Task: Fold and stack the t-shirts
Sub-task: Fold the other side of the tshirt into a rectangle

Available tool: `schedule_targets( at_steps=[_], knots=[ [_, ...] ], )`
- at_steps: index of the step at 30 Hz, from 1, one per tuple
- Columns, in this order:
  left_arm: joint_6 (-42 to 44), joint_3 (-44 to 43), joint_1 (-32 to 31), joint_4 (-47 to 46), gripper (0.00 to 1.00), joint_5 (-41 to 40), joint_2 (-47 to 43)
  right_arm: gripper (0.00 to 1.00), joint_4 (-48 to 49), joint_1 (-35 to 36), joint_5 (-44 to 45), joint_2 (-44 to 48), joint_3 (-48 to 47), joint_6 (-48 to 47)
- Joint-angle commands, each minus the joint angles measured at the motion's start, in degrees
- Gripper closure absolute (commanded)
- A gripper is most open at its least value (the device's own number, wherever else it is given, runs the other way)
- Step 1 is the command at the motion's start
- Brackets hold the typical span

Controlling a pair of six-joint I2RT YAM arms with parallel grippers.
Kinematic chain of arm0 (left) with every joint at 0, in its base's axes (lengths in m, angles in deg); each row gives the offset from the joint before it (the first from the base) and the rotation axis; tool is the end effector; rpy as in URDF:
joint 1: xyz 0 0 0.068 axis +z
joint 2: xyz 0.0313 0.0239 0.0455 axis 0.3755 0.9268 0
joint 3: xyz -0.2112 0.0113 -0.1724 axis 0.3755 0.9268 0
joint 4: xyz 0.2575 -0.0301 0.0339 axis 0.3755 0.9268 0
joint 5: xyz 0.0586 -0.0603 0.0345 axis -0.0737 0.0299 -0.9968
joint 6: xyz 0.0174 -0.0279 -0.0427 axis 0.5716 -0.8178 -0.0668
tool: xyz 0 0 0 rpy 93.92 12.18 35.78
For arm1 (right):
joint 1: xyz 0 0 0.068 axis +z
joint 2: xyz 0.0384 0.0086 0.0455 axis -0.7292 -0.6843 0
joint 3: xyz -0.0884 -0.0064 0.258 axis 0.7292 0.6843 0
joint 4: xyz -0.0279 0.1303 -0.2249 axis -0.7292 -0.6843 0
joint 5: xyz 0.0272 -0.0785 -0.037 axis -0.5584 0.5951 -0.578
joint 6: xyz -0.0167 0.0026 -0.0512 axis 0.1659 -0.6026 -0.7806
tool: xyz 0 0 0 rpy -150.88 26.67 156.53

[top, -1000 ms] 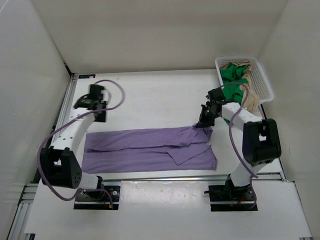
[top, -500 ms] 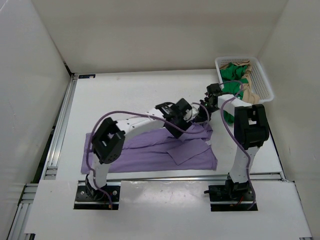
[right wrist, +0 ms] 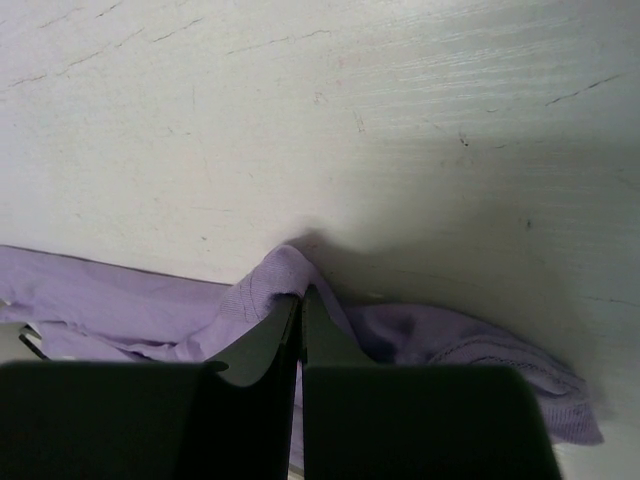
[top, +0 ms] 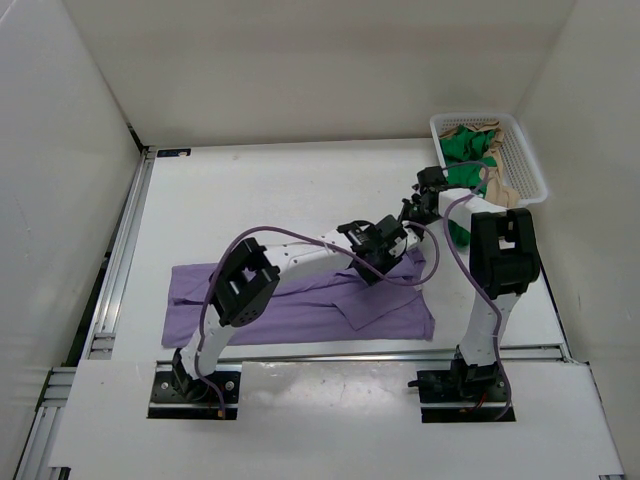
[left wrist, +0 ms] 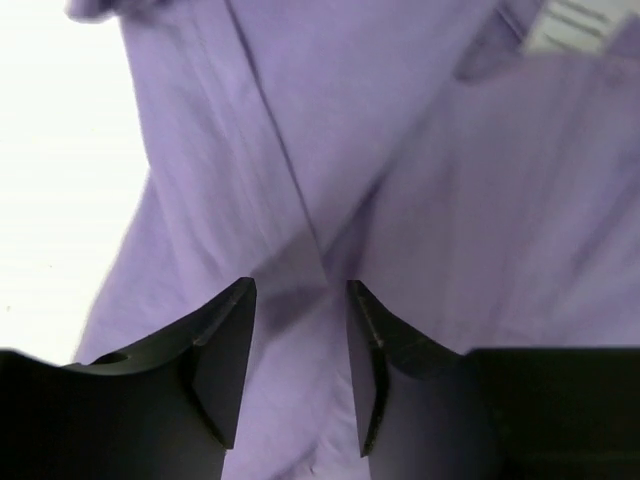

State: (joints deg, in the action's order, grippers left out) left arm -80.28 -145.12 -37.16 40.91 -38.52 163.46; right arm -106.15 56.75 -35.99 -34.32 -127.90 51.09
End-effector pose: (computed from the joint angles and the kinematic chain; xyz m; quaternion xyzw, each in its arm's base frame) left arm 0.2379 -0.3925 0.1911 0.4710 0.8513 -0.0704 0.2203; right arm 0.3848 0.0791 0.1589 0.1310 0.9585 0.2182 0.1286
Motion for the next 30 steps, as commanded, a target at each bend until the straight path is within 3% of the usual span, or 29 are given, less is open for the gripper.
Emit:
schedule_targets(
  at_steps=[1,11,15,16,26,30],
  knots=[
    [0.0,-2.0,-1.0,-3.4,0.52,-6.1,0.7,1.00,-0.1,-0.9,-1.9,0.8,0.2,-0.9],
    [0.0,0.2,-1.0,-3.9,0.56,-7.4,0.8,1.00,0.4,-1.4,-1.9,1.8,0.8,-1.4],
    [0.0,0.9,-1.0,-3.9,0.79,-8.5,0.3,1.00,0.4,-1.4,-1.9,1.8,0.8,-1.4],
    [0.0,0.9,-1.0,-3.9,0.89,-8.5,0.3,1.00,0.4,-1.4,-1.9,1.8,0.8,-1.4],
    [0.0,1.9,-1.0,-1.6,0.90,-8.5,-4.8,1.00,0.4,-1.4,-1.3,4.0,1.9,-1.9],
    [0.0,-0.3,-0.5,3.2,0.90,-4.4,-7.1,1.00,-0.1,-1.4,-0.8,8.0,4.6,-1.9]
  ],
)
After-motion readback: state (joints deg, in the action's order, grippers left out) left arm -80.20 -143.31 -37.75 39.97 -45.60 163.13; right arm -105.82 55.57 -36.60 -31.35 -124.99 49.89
